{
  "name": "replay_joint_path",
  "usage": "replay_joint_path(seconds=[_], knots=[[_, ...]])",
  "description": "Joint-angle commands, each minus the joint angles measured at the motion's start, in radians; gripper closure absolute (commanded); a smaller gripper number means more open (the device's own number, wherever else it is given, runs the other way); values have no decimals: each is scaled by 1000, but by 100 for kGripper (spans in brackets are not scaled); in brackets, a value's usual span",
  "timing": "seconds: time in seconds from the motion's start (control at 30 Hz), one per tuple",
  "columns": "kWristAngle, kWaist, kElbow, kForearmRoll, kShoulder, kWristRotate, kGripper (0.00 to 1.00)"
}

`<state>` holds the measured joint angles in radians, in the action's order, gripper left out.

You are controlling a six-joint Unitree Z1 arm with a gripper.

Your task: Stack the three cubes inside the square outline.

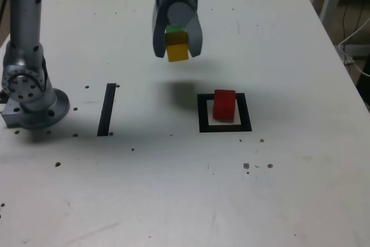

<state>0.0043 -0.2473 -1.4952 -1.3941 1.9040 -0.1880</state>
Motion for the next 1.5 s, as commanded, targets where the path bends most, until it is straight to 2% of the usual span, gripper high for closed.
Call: replay_joint_path(seconds=[0.0,0.67,1.47], knots=[[-9,28,-27,-10,11,11,71],[-49,231,-231,-93,134,63,71],[-59,249,-331,-113,246,18,71]])
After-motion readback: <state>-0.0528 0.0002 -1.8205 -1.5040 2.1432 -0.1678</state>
